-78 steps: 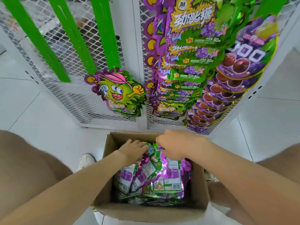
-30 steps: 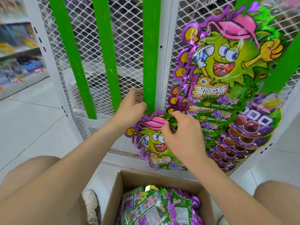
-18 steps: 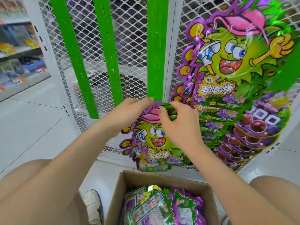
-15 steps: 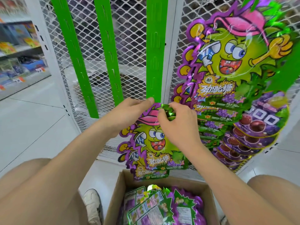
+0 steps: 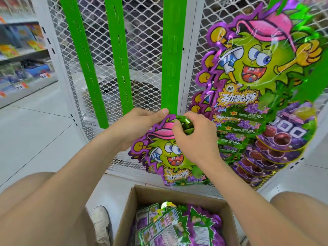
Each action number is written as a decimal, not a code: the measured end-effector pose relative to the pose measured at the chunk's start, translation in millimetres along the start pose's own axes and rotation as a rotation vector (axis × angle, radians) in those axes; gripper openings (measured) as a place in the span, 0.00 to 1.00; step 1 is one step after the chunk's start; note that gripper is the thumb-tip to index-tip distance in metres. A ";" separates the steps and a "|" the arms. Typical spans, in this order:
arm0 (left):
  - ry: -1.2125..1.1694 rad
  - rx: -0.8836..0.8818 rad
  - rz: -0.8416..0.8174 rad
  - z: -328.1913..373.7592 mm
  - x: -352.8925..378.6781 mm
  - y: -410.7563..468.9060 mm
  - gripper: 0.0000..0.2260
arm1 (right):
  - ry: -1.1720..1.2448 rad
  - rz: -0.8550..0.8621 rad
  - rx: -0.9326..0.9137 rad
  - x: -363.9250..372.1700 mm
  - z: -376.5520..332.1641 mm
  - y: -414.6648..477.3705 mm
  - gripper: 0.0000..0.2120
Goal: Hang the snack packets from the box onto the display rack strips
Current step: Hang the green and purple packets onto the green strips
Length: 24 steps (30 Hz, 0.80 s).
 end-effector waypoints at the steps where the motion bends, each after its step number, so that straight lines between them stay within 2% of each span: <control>1: -0.017 -0.012 0.020 0.6 0.0 0.6 0.17 | 0.002 0.000 0.004 0.1 0.0 0.2 0.18; 4: -0.034 -0.025 0.065 0.9 -1.5 3.1 0.17 | 0.031 0.002 0.023 -1.6 -1.8 0.8 0.18; 7: -0.102 -0.025 0.015 -3.0 -1.4 6.1 0.30 | 0.051 -0.041 0.072 -4.0 -3.0 4.0 0.18; 8: -0.097 -0.029 0.008 -3.8 -1.4 5.7 0.31 | 0.049 -0.061 0.090 -4.5 -2.3 5.3 0.18; 14: -0.023 0.010 0.064 -10.2 -1.4 12.8 0.23 | 0.014 -0.181 0.121 -2.8 2.0 1.2 0.19; 16: 0.018 0.042 0.077 -12.1 -1.5 11.4 0.23 | -0.045 -0.206 0.104 -0.7 6.4 -2.5 0.20; 19: 0.314 0.245 0.201 -16.2 1.0 11.0 0.29 | -0.137 -0.229 0.070 -0.2 17.1 -7.0 0.21; 21: 0.576 0.388 0.311 -23.0 7.0 12.3 0.24 | -0.201 -0.216 0.046 -4.3 20.8 -12.6 0.14; 23: 0.813 0.449 0.435 -31.2 14.5 8.1 0.12 | -0.270 -0.147 0.005 -12.0 16.7 -20.5 0.09; 24: 0.930 0.432 0.514 -34.1 19.8 2.8 0.14 | -0.288 -0.109 -0.032 -16.2 14.6 -24.6 0.09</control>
Point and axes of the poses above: each hand's wrist, its own y-axis towards the middle knuckle, its own x-axis out of the palm, z = x × y, the point moved 2 cm from there along y, towards the middle knuckle, and after that the axes turned 8 degrees about -z, right-handed, at the moved point
